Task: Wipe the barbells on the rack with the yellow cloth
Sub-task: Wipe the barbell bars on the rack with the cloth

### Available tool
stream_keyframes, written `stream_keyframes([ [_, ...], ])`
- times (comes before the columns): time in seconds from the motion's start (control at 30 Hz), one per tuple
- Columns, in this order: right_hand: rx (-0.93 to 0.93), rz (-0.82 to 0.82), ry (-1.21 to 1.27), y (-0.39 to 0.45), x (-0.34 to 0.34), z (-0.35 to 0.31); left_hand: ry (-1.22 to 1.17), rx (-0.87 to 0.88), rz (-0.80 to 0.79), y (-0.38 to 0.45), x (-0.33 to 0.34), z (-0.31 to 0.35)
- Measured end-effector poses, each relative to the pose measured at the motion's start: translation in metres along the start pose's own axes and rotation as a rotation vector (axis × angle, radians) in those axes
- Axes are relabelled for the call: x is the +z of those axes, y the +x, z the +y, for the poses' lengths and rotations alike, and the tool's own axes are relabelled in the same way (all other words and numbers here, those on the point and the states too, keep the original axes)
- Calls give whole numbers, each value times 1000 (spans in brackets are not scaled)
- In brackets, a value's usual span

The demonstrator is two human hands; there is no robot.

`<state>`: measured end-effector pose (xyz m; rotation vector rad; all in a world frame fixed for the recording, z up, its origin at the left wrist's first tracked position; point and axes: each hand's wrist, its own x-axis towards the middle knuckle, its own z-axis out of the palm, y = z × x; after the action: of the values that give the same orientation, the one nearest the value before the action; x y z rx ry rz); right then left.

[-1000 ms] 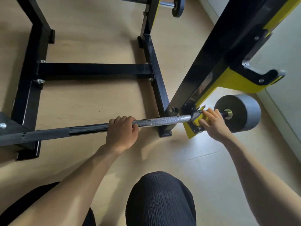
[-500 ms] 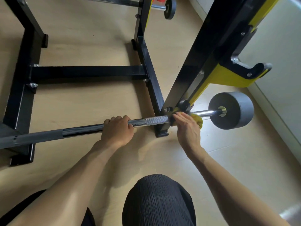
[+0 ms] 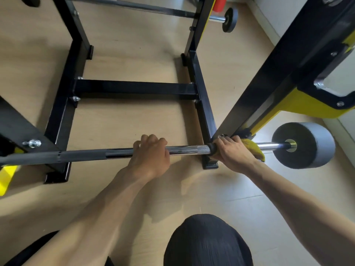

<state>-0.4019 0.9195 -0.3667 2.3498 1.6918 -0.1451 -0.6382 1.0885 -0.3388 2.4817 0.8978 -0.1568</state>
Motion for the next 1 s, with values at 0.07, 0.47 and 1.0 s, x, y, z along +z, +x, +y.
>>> stream_keyframes([
  [0.07,-14,-45,95,5,-12,-16,-105,-67,76,-3,-13,-10],
  [0.47,-314,-214,500,94,-47,-176,-677,-531,-539,-52,16,-37],
  [1.0,-404,-319,468,108,-59,-226,-331,-408,-35,-66,-43,-63],
])
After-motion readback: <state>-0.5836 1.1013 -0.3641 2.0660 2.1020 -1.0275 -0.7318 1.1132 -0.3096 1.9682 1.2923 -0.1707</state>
